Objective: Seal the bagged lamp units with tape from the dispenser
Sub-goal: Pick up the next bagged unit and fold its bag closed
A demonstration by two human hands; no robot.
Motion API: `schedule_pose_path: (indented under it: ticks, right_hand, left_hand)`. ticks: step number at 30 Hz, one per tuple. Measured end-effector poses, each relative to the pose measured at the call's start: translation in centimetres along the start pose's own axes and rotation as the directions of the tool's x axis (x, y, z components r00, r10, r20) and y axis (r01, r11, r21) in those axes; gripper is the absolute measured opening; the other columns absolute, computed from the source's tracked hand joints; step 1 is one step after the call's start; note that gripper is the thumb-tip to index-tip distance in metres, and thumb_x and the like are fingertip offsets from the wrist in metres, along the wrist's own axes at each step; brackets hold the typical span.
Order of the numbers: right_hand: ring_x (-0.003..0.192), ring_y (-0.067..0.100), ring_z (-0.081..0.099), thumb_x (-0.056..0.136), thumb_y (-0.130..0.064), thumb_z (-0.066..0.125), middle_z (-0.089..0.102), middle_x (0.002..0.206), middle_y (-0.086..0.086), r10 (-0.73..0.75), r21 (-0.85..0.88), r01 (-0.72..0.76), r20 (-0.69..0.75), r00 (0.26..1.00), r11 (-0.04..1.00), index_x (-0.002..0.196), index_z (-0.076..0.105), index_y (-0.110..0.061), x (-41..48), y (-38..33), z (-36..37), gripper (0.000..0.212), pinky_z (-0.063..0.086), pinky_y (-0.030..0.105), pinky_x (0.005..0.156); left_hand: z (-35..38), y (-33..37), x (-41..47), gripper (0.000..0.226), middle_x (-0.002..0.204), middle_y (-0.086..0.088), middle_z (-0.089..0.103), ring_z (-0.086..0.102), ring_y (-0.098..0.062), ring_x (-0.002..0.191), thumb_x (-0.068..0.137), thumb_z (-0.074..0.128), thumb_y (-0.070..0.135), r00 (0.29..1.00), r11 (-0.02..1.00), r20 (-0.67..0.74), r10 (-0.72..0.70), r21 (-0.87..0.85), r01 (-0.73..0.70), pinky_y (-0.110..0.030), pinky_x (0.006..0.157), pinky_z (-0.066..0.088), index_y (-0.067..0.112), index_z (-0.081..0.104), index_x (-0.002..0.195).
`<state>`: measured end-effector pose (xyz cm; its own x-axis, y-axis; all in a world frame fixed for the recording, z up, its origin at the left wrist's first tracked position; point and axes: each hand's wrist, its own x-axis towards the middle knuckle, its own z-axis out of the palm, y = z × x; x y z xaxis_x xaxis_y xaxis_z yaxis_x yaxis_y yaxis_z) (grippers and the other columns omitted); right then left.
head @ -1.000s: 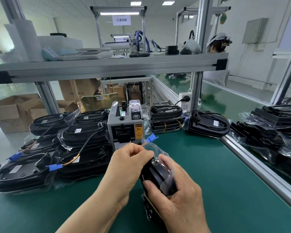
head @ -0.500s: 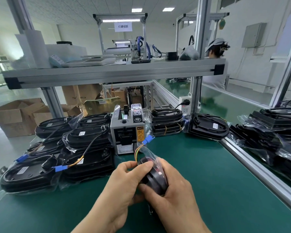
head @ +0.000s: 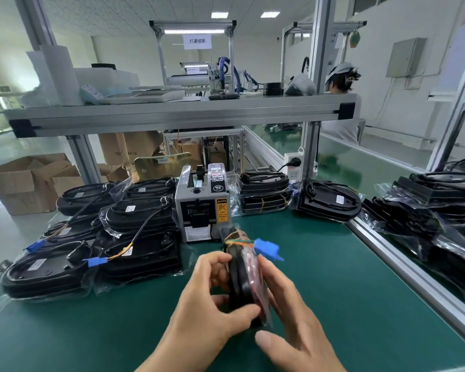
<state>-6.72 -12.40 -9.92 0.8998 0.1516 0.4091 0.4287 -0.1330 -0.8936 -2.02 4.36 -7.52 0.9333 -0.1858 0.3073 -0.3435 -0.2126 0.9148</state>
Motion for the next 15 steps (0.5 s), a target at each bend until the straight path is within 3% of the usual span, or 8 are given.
schedule_pose_path:
  ticks: [3,5,7,9,12,15]
  right_hand:
    - [0.129,-0.006,0.050,0.059,-0.040,0.073,0.051,0.139,-0.034,0.126,-0.010,-0.128,-0.122,0.985,0.992,0.147,0.035,-0.046,-0.8,0.2,1.0,0.096,0.040,0.008,0.100]
    - [0.121,-0.014,0.052,0.053,-0.047,0.073,0.049,0.130,-0.045,0.183,-0.051,-0.197,-0.207,0.961,0.979,0.147,0.036,-0.041,-0.8,0.4,1.8,0.101,0.039,0.001,0.091]
    - [0.121,-0.013,0.052,0.062,-0.042,0.077,0.051,0.130,-0.042,0.207,-0.066,-0.234,-0.280,0.937,0.970,0.147,0.039,-0.036,-0.5,0.7,2.3,0.093,0.039,0.002,0.091]
    - [0.125,-0.010,0.050,0.082,-0.032,0.076,0.056,0.136,-0.027,0.206,-0.056,-0.241,-0.354,0.912,0.969,0.148,0.038,-0.038,-0.1,0.8,2.6,0.076,0.039,0.007,0.097]
    - [0.131,-0.012,0.042,0.093,-0.041,0.050,0.051,0.143,-0.023,0.186,-0.014,-0.210,-0.416,0.890,0.978,0.140,0.045,-0.042,0.4,0.5,3.3,0.047,0.033,0.013,0.110]
    - [0.126,-0.013,0.048,0.089,-0.045,0.037,0.059,0.130,-0.032,0.181,0.055,-0.178,-0.493,0.851,0.983,0.132,0.057,-0.039,0.4,0.3,4.0,0.048,0.033,0.006,0.105]
  left_hand:
    - [1.3,-1.3,-1.2,0.076,0.103,0.014,0.060,0.061,-0.011,0.100,0.050,0.086,0.033,0.993,0.987,0.009,0.120,0.104,-0.121,-0.018,0.079,0.053,0.051,0.050,0.114]
    - [1.9,-2.0,-1.7,0.073,0.103,0.007,0.059,0.061,-0.017,0.099,0.055,0.085,0.029,0.985,0.973,0.024,0.173,0.149,-0.174,-0.016,0.079,0.051,0.050,0.050,0.116]
    - [2.2,-2.2,-2.0,0.065,0.103,0.000,0.058,0.063,-0.019,0.093,0.058,0.079,0.027,0.984,0.973,0.031,0.174,0.150,-0.177,-0.019,0.078,0.052,0.043,0.052,0.115]
    - [2.4,-2.3,-2.2,0.058,0.099,-0.002,0.057,0.061,-0.015,0.092,0.059,0.074,0.030,0.979,0.965,0.011,0.202,0.167,-0.201,-0.023,0.079,0.053,0.029,0.055,0.114]
    - [2.7,-2.7,-2.4,0.057,0.095,-0.002,0.056,0.058,-0.011,0.091,0.058,0.075,0.032,0.975,0.964,-0.022,0.222,0.157,-0.216,-0.021,0.078,0.052,0.023,0.055,0.112]
    - [2.5,-3.2,-2.6,0.059,0.095,0.001,0.056,0.059,-0.013,0.092,0.059,0.078,0.033,0.977,0.961,0.002,0.215,0.175,-0.212,-0.025,0.080,0.054,0.025,0.055,0.112]
